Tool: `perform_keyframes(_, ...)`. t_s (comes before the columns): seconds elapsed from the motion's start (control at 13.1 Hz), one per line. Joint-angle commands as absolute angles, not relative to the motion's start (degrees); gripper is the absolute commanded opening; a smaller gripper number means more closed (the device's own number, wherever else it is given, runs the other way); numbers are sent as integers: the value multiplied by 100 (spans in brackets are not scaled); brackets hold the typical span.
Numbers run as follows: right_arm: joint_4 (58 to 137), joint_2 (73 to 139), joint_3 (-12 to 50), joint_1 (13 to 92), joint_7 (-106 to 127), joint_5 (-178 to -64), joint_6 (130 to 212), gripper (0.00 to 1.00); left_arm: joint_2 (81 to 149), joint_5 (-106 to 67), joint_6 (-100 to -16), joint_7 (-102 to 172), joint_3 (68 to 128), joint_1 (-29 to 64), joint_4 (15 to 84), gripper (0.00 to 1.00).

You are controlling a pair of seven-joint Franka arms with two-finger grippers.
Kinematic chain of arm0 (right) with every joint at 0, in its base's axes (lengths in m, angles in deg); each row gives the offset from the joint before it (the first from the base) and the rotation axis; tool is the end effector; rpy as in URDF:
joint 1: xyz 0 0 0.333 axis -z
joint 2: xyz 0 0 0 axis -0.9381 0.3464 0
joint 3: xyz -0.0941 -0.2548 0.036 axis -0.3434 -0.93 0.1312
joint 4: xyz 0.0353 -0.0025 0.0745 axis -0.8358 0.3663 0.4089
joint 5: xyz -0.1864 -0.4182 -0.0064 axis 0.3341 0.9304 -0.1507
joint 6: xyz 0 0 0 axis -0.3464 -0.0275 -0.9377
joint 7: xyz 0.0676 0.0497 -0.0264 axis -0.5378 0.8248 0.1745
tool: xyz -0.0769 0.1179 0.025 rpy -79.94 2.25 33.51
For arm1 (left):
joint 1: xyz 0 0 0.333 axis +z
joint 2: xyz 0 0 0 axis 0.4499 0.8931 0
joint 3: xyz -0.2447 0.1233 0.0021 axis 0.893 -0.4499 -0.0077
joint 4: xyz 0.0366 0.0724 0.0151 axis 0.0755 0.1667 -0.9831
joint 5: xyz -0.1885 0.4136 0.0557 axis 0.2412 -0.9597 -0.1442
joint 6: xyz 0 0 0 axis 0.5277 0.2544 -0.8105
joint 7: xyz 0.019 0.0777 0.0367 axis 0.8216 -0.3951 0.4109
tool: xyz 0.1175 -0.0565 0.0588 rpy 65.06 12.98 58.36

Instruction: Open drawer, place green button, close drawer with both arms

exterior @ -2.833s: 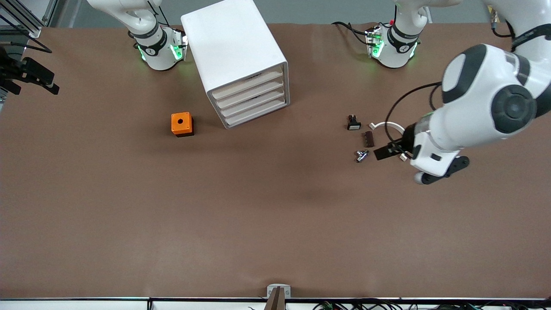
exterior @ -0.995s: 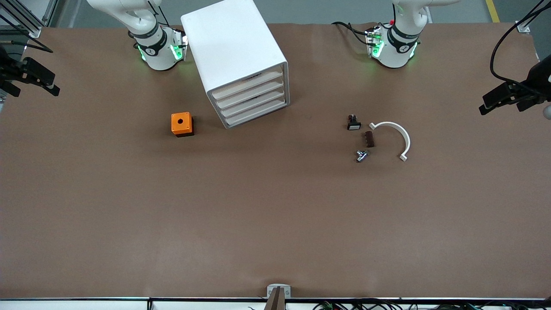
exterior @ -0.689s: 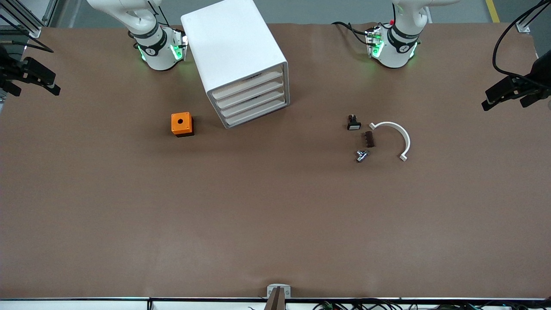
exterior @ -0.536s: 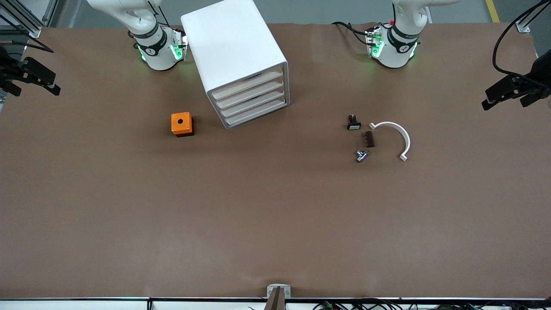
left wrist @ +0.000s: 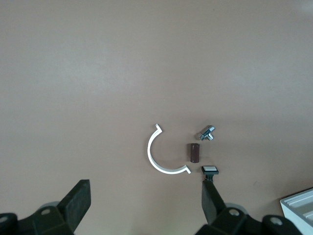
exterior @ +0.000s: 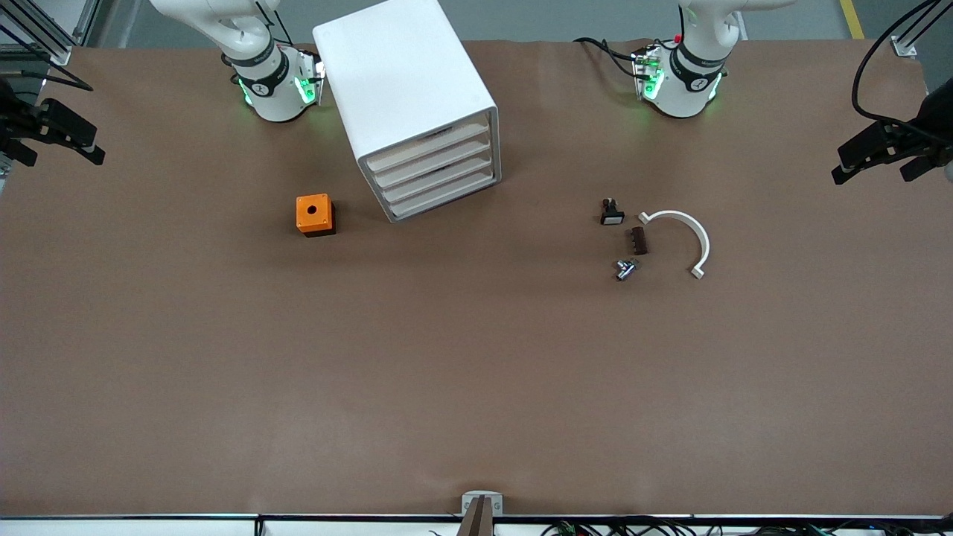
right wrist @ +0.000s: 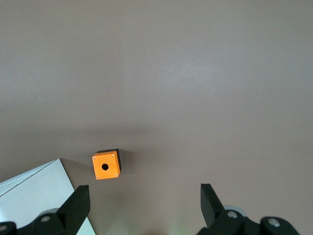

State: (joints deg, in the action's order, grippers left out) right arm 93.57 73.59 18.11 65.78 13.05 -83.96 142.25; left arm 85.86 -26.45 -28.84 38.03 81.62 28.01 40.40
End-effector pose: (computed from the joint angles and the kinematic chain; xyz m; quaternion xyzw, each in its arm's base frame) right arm 0.5715 -0.0265 0.5878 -1.0000 -0.0018 -0.0039 0.0076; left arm 0.6000 -0.0150 0.5824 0.9996 0.0218 0.0111 0.0169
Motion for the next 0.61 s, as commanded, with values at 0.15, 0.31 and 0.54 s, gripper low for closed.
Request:
perform_keyframes(0.15, 9246, 7402, 1803, 6560, 1285, -8474, 14145, 100, 8490, -2786, -2822, 3861, 8227, 2806, 4093, 100)
perform_keyframes(0.31, 9246, 7402, 1803, 6560, 1294, -8474, 14145, 100, 8481, -2777, -2831, 3861, 8254, 2823, 4085, 100)
perform_keyframes(0.54, 9263, 7393, 1803, 6560, 1320, -8482, 14136, 100, 8481, -2777, -2822, 3853, 8254, 2832, 4085, 100)
